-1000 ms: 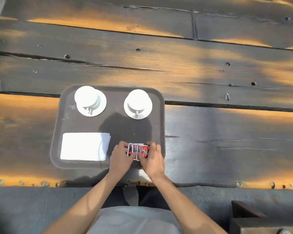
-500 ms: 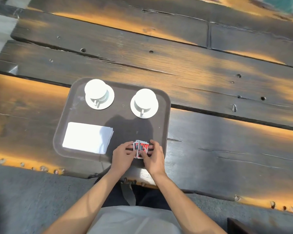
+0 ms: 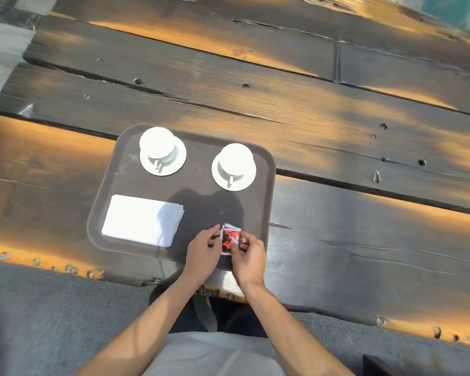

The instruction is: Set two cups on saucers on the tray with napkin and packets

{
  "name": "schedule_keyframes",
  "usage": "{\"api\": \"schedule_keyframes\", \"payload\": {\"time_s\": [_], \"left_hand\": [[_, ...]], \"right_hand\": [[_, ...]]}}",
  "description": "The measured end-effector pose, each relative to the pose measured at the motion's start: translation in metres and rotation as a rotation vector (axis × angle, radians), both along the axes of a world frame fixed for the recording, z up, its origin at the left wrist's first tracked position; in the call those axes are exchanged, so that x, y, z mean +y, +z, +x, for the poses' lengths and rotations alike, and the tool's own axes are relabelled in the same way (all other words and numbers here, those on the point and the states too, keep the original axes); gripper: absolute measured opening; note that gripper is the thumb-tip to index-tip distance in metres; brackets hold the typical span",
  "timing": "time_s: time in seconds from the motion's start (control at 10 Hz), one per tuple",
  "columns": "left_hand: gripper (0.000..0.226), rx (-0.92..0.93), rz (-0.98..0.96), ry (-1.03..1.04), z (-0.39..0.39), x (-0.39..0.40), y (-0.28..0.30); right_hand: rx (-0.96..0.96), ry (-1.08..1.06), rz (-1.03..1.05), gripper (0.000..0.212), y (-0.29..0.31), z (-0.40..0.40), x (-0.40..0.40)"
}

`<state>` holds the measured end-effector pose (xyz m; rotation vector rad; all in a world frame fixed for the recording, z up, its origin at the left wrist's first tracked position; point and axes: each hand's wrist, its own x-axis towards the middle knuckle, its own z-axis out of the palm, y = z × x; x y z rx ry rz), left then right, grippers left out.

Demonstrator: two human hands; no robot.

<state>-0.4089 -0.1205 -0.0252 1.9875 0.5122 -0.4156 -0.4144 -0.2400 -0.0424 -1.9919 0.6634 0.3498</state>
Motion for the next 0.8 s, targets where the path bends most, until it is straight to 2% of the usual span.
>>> {"api": "schedule_keyframes", "payload": {"time_s": [0.2, 0.5, 0.7, 0.8], "left_hand": [[0.040, 0.013, -0.008, -0.056, 0.001, 0.003, 0.003], [0.037, -0.009, 0.033, -0.120, 0.003, 0.004, -0.003], [0.043, -0.050, 0.139, -0.285, 0.004, 0.011, 0.001], [0.048, -0.165, 0.234, -0.342, 0.016, 0.020, 0.013]], "right_hand": [[0.036, -0.048, 0.026, 0.029, 0.003, 0.008, 0.005], [0.026, 0.038, 0.018, 0.031, 0.003, 0.009, 0.001], [-0.007, 0.203, -0.117, 0.039, 0.015, 0.013, -0.009], [-0.122, 0.307, -0.176, 0.044, 0.034, 0.026, -0.021]]}}
